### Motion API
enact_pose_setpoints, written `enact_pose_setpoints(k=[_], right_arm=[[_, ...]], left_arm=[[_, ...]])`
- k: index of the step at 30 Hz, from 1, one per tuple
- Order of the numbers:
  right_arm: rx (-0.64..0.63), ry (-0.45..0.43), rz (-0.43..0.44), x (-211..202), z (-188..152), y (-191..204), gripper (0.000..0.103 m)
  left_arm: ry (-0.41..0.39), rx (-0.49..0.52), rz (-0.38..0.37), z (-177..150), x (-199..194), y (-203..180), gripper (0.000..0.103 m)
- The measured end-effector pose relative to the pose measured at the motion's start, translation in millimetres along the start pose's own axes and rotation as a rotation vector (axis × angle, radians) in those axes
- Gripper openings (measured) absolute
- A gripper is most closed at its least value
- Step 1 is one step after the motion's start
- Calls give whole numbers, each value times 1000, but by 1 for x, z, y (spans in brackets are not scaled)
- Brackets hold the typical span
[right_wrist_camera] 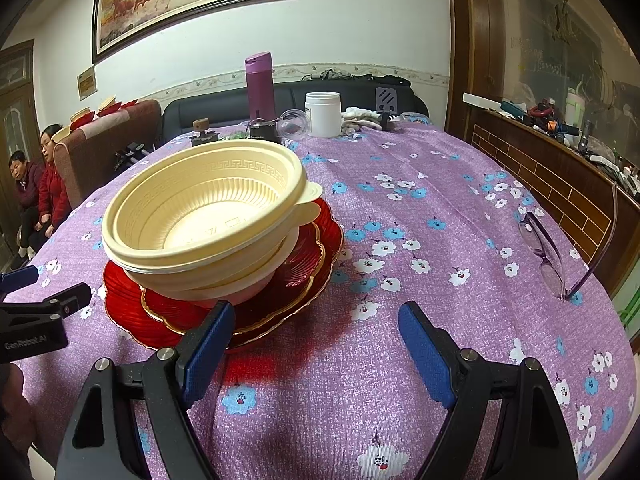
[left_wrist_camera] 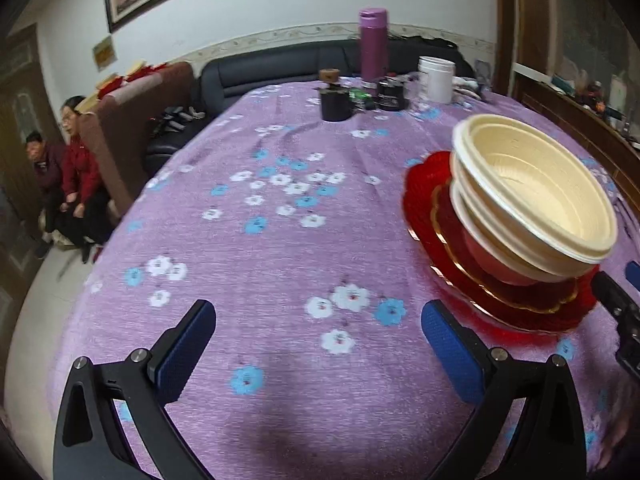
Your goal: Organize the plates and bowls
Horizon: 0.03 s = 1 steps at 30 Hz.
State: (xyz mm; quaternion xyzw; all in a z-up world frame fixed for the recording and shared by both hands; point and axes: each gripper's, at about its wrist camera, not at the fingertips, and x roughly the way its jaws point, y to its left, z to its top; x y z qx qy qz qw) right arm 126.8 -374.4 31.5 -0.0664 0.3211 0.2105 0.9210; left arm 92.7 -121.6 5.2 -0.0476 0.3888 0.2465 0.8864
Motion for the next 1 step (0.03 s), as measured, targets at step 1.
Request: enact_pose_setpoints(k=[1], right_arm=[[4, -1, 1, 0, 0, 0, 87]], left_arm=[[5, 4, 3, 1, 1, 1, 103]])
